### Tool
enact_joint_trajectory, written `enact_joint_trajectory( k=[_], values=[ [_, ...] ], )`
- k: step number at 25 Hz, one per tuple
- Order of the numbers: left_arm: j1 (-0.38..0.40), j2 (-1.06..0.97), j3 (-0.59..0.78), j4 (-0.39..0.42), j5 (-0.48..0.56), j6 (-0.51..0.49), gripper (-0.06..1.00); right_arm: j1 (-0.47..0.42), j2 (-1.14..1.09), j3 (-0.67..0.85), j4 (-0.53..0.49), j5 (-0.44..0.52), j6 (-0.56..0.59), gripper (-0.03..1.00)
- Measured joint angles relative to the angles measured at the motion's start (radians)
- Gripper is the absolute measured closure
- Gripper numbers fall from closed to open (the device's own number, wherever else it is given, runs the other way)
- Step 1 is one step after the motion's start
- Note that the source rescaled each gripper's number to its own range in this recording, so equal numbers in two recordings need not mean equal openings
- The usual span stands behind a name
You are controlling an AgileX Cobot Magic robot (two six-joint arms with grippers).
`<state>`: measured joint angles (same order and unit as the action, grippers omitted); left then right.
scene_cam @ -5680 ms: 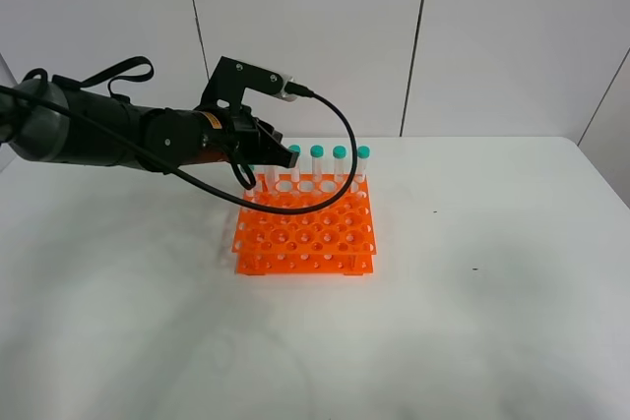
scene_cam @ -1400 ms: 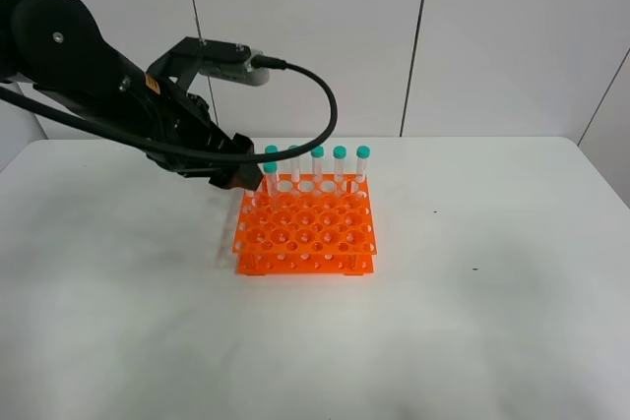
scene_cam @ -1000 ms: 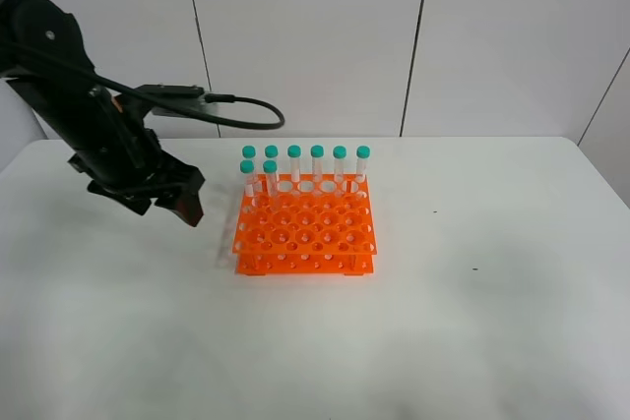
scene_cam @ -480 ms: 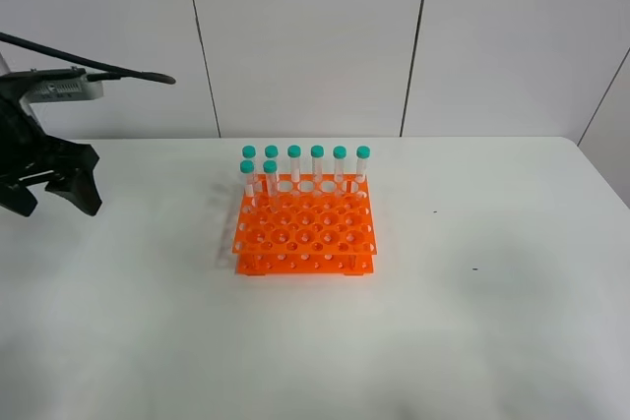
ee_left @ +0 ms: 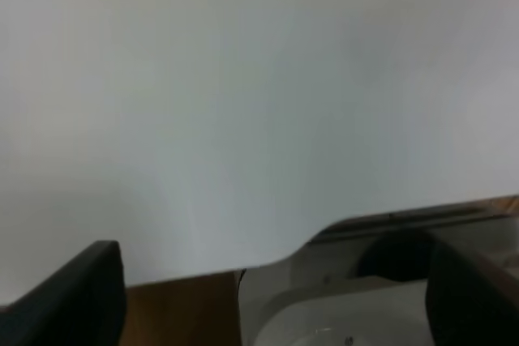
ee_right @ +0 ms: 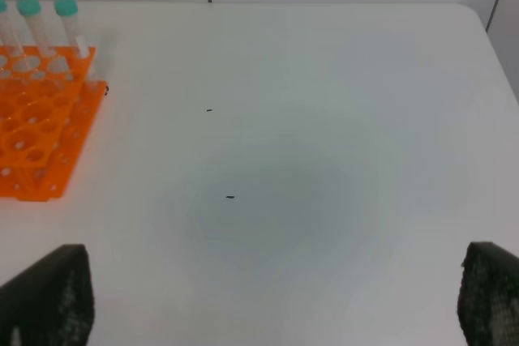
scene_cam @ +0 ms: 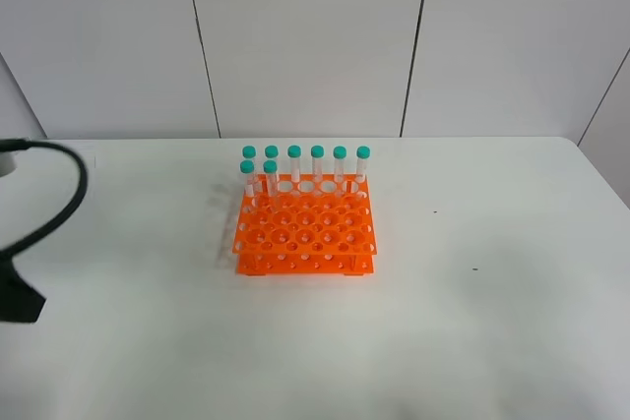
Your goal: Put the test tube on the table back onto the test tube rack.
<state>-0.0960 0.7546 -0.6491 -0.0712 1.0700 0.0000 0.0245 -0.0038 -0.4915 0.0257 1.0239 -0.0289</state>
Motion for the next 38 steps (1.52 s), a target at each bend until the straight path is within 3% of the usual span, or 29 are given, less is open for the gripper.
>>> enact_joint_trajectory(
  k=[5,11,20,29,38],
  values=[
    [0.0,-0.328,0.119,0.078,-0.01,-0.034,0.0,0.0,0.0,0.0,0.0,0.0,0.0,-0.03],
    [0.0,-0.552,0.154,0.071,-0.016,-0.033,0.0,0.0,0.0,0.0,0.0,0.0,0.0,-0.03],
    [0.003,-0.591,0.156,0.071,-0.017,-0.032,0.0,0.0,0.0,0.0,0.0,0.0,0.0,-0.03],
    [0.073,-0.596,0.156,0.071,-0.017,-0.032,0.0,0.0,0.0,0.0,0.0,0.0,0.0,-0.03],
    [0.073,-0.756,0.156,0.071,-0.019,-0.032,0.0,0.0,0.0,0.0,0.0,0.0,0.0,-0.03]
  ],
)
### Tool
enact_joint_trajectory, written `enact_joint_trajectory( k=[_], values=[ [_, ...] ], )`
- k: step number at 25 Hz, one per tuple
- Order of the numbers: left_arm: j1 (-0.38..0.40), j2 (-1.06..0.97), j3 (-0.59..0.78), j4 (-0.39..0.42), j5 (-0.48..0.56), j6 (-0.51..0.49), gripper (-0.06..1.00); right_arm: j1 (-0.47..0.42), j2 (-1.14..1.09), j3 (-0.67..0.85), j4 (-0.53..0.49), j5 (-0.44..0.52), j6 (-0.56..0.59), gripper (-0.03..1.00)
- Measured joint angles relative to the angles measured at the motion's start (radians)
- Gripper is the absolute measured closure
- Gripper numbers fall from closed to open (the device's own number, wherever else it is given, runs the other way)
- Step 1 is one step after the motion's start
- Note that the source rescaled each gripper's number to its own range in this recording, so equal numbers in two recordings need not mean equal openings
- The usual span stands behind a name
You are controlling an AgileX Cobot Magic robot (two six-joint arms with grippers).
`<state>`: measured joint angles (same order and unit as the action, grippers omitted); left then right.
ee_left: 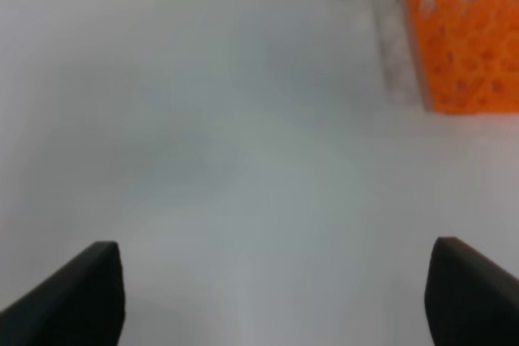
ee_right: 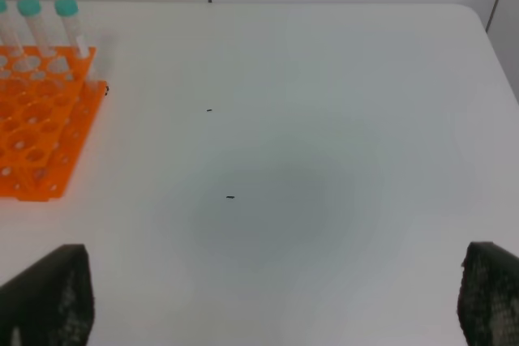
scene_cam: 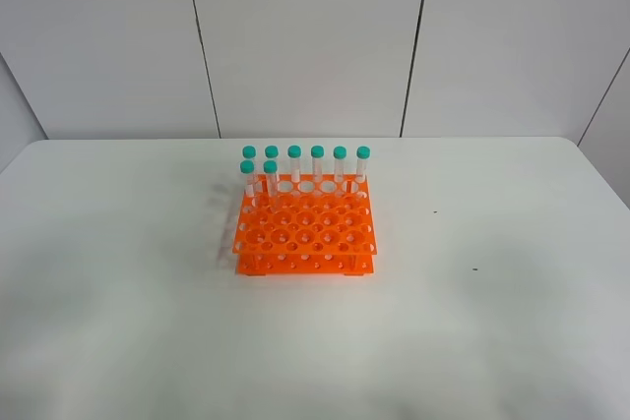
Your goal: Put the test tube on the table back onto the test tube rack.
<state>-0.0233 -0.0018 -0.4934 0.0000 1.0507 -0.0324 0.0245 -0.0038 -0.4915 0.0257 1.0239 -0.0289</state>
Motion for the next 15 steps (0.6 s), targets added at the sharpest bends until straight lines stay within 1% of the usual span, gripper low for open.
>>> enact_joint_trajectory(
  k=[15],
  values=[
    [0.0,0.0,0.0,0.0,-0.001,0.001,0.0,0.0,0.0,0.0,0.0,0.0,0.0,-0.03]
  ],
)
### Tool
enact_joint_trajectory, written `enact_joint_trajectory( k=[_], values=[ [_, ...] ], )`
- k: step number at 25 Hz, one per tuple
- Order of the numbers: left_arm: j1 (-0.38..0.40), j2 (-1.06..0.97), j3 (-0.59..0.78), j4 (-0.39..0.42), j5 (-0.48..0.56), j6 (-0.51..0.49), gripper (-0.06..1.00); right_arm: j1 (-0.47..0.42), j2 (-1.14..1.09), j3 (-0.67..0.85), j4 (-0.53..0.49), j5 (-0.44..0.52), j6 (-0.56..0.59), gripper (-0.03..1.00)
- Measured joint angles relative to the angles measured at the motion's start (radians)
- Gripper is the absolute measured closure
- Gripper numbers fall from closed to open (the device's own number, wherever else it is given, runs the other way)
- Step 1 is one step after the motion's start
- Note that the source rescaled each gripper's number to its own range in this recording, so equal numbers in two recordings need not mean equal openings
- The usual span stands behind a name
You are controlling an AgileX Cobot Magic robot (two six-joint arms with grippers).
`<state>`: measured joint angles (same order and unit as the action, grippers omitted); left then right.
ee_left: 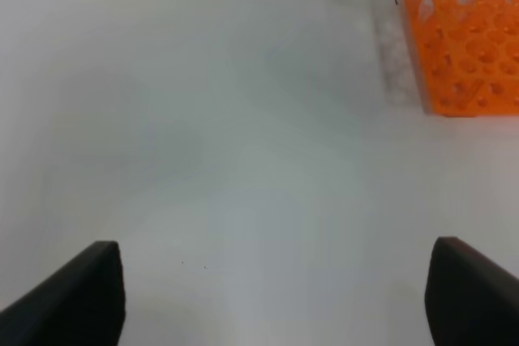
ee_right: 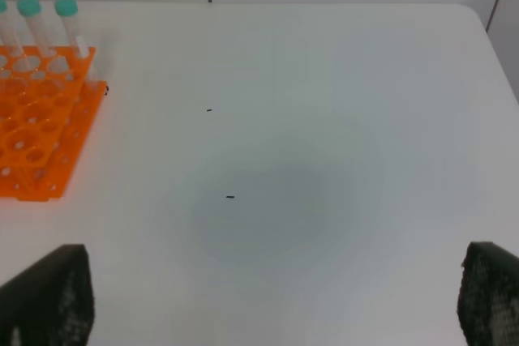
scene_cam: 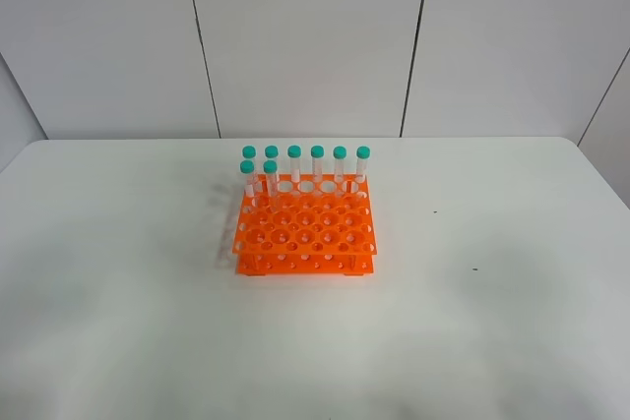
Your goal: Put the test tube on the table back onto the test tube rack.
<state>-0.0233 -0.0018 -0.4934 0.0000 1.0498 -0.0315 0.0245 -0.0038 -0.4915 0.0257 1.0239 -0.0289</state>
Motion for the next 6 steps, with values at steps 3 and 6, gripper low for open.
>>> enact_joint_trajectory(
  k=[3,6],
  values=[
    [0.0,0.0,0.0,0.0,0.0,0.0,0.0,0.0,0.0,0.0,0.0,0.0,0.0,-0.03],
    [0.0,0.0,0.0,0.0,0.0,0.0,0.0,0.0,0.0,0.0,0.0,0.0,0.0,-0.03]
  ],
)
